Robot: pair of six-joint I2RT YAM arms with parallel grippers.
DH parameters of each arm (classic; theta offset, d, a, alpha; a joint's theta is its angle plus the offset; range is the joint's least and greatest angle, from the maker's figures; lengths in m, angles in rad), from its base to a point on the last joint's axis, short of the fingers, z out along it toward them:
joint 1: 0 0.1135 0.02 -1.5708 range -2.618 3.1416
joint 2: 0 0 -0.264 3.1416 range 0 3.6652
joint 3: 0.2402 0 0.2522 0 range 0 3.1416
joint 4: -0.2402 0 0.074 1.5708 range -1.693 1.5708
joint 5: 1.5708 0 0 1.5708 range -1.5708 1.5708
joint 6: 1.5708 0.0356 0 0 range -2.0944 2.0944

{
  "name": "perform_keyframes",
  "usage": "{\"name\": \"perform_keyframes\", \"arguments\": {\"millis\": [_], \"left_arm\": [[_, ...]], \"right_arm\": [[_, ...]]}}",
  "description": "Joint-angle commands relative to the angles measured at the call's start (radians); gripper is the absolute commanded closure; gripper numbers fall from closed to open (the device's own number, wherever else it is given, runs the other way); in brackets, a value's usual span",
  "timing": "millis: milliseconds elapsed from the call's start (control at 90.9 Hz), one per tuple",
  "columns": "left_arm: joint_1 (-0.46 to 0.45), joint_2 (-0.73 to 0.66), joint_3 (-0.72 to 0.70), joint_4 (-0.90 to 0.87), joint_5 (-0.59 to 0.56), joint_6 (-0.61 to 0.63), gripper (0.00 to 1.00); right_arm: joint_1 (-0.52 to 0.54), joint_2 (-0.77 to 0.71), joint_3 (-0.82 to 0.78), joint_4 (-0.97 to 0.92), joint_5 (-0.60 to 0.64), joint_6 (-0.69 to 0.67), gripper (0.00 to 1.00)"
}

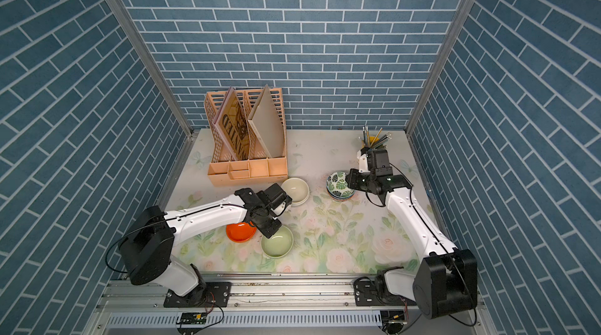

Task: Stack the bowls
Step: Pick up the bowl from the center of the board.

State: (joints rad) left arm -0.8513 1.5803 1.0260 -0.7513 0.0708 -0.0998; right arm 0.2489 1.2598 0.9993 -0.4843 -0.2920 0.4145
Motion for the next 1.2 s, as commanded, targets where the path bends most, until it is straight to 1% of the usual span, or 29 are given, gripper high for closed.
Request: {"name": "perform_keyframes", "arguments": {"millis": [0, 110, 231, 363, 616, 726, 825, 913, 1056, 1188], "left_arm": [[-0.006, -0.003, 0.031, -0.008, 0.006, -0.013, 0.85], [-0.006, -0.017, 0.034, -0.002, 0.041, -0.021, 0.90], [-0.006, -0.043, 0.034, -0.003, 0.055, -0.032, 0.94], [-0.006, -0.075, 0.037, -0.002, 0.106, -0.044, 1.00], [-0.006, -0.137, 0.055, -0.012, 0.137, -0.068, 1.00], [-0.007, -0.159, 0.085, -0.021, 0.138, -0.076, 1.00], [-0.005, -0.144, 0.145, -0.055, 0.116, -0.082, 1.00], [-0.002, -0.115, 0.219, -0.095, 0.068, -0.084, 1.00], [0.023, -0.031, 0.358, -0.163, 0.006, -0.077, 1.00], [0.057, 0.037, 0.465, -0.191, 0.016, -0.061, 1.00]], "right_arm": [[0.005, -0.020, -0.011, 0.013, 0.005, -0.002, 0.79], [0.004, -0.022, -0.014, 0.015, 0.005, -0.002, 0.79], [0.005, -0.023, -0.015, 0.016, 0.005, -0.002, 0.79], [0.004, -0.023, -0.017, 0.021, 0.005, -0.002, 0.79], [0.004, -0.022, -0.019, 0.024, 0.006, 0.000, 0.79], [0.005, -0.020, -0.016, 0.023, 0.011, -0.002, 0.79], [0.004, -0.021, -0.015, 0.020, 0.012, -0.002, 0.79], [0.005, -0.020, -0.013, 0.016, 0.022, -0.002, 0.79], [0.005, -0.017, -0.013, 0.013, 0.028, -0.003, 0.79], [0.004, -0.019, -0.013, 0.013, 0.027, -0.002, 0.79]]}}
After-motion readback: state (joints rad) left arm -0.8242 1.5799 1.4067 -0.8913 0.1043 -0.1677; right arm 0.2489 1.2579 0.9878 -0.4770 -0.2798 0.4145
